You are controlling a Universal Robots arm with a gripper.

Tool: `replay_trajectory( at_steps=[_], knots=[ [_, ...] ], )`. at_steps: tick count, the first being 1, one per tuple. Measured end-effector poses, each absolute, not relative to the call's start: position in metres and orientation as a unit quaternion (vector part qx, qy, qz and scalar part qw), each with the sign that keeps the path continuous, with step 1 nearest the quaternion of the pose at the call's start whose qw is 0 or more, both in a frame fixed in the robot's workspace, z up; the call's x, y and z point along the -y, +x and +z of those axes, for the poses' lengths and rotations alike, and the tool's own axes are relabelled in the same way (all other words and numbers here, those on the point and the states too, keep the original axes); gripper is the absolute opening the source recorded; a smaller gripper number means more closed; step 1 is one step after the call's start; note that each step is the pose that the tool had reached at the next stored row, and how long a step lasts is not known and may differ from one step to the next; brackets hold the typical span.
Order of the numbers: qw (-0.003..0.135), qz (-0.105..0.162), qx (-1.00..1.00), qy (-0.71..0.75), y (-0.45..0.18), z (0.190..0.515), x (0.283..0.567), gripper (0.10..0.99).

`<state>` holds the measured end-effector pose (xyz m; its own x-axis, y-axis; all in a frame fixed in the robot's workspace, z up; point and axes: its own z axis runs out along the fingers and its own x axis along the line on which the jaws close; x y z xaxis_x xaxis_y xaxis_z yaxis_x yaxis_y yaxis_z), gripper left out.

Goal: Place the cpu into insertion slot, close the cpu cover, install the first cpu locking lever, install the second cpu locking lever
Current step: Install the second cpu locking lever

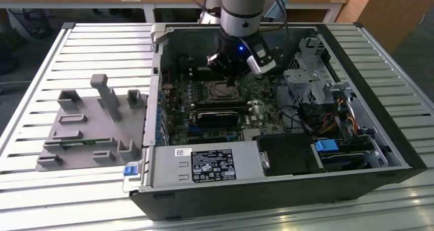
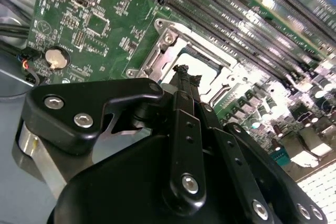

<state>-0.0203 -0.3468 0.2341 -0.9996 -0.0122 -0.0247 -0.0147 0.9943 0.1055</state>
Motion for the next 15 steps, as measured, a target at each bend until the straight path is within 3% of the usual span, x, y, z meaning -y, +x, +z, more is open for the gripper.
replay_trajectory(
  at_steps=[10,15],
  knots=[
    [0.009,0.057,-0.998,-0.007,-0.020,0.234,0.358,0.106],
    [0.008,0.080,-0.997,-0.006,-0.020,0.234,0.363,0.106]
  ],
)
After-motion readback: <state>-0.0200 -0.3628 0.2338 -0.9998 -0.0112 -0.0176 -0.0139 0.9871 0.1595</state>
